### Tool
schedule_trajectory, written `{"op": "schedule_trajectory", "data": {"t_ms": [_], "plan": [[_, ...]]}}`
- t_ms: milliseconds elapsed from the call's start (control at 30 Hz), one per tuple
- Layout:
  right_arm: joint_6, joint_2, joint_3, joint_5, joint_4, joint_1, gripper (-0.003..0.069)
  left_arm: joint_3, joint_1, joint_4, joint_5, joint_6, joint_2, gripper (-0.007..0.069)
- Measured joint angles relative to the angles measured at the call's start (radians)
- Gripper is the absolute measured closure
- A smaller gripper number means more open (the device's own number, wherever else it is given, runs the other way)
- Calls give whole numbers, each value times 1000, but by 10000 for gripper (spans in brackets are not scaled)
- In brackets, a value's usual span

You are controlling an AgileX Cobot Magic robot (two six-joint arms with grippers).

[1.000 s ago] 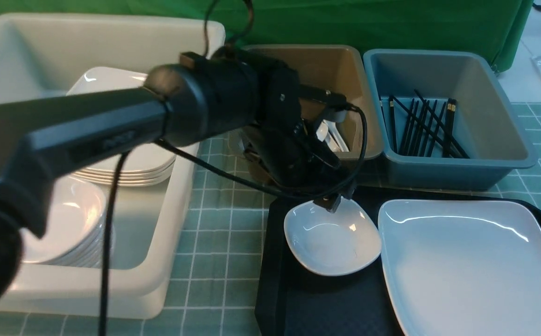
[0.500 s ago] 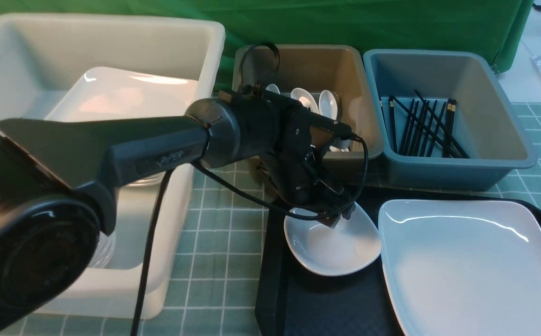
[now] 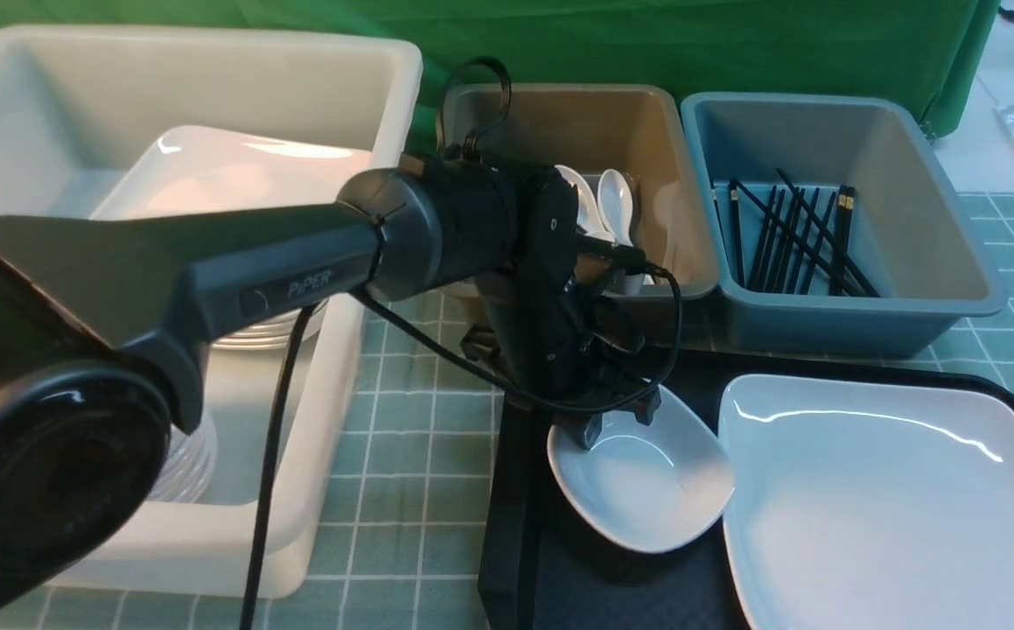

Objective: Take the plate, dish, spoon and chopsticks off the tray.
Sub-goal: Use the left arm to grab a small plate from the dinner plate, then use the left arm to put the small plate into the large storage box on the left

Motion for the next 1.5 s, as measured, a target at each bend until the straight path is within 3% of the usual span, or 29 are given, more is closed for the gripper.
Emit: {"op": "schedule_trajectory", "data": {"t_ms": [200,467,633,733,867,1067,1200,1500], "plan": [[1,0,0,0,0,0,569,11,-2,3,74,-6,-113,600],[2,0,0,0,0,0,566,11,63,-53,86,18,-338,605],[2,0,0,0,0,0,559,11,243,-114,136,49,-506,605],[2,0,0,0,0,0,551,28,452,-117,163,51,-613,605],[2,0,0,0,0,0,545,146,685,-116,155,51,-707,605],[2,0,0,-10,0,0,540,386,907,-171,95,79,-781,605],[2,0,0,-29,0,0,540,530,947,-194,73,168,-788,605],[2,0,0,-41,0,0,536,669,947,-49,-25,178,-788,590]]}}
